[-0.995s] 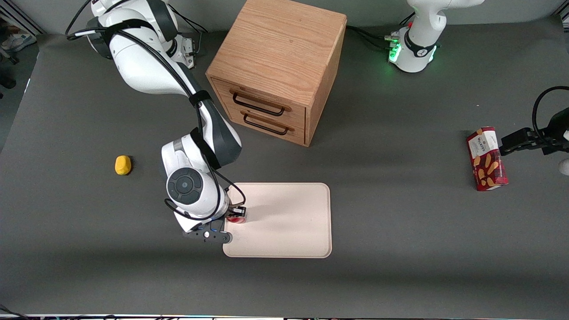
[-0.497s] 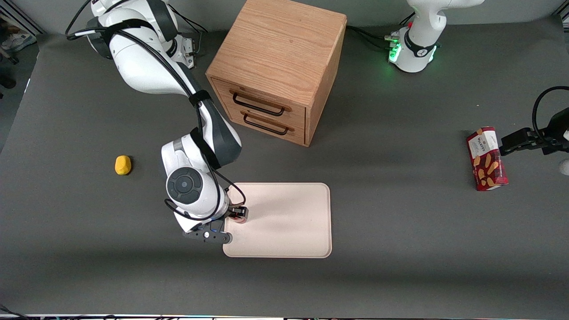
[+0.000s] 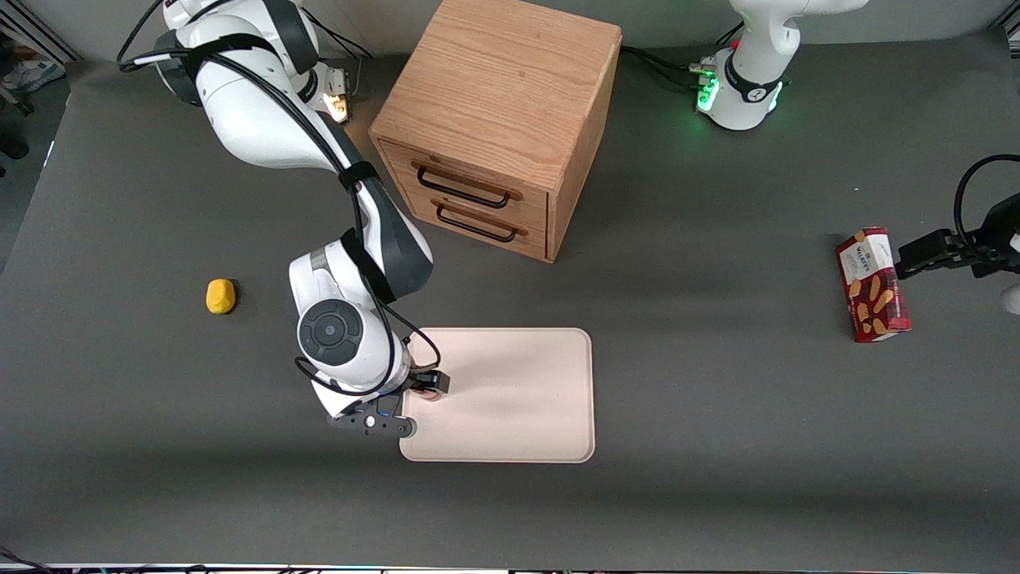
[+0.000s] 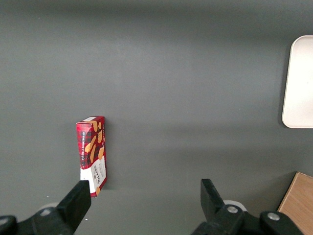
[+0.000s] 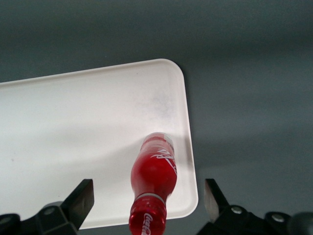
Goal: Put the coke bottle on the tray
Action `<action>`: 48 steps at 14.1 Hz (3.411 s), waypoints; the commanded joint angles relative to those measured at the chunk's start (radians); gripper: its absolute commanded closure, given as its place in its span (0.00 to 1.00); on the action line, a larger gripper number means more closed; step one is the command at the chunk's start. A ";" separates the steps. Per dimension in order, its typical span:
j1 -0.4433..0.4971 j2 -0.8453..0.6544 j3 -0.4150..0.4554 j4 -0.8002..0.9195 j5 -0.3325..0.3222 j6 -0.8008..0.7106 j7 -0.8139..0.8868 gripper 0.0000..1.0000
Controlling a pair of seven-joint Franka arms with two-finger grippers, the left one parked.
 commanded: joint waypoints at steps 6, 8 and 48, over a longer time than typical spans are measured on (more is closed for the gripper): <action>0.004 -0.196 -0.001 -0.004 0.014 -0.229 0.006 0.00; -0.008 -0.257 0.000 -0.005 0.014 -0.311 -0.002 0.00; -0.468 -0.912 0.014 -0.696 -0.060 -0.181 -0.656 0.00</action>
